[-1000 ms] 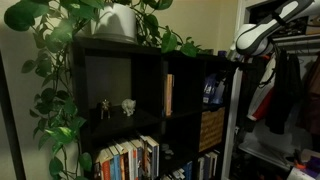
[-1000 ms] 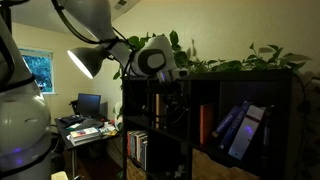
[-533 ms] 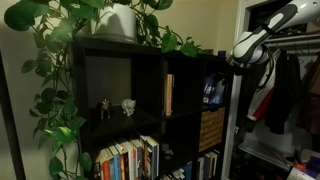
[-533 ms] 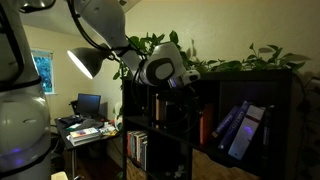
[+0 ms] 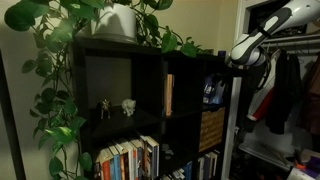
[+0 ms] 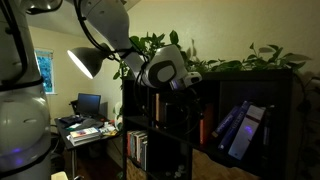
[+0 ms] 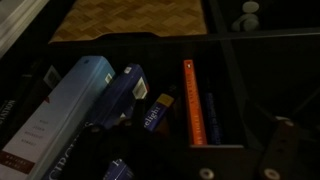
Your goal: Pick the orange book and put it in the center cabinet
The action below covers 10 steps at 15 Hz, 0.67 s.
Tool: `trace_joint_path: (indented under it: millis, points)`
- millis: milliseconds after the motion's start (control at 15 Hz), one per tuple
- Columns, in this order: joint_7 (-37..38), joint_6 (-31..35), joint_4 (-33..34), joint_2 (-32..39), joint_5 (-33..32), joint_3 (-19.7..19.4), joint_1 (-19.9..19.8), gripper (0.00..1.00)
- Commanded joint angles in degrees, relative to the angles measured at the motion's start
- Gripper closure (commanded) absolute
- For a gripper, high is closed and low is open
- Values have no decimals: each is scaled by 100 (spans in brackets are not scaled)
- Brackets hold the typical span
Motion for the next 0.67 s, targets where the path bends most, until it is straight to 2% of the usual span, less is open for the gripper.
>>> trace_joint_path:
  millis: [0, 333, 600]
  points:
    - [-533, 214, 110, 273, 660, -197, 291, 0]
    - [-2076, 392, 342, 478, 2173, -384, 688, 0]
    - [-3331, 391, 599, 579, 3177, -451, 807, 0]
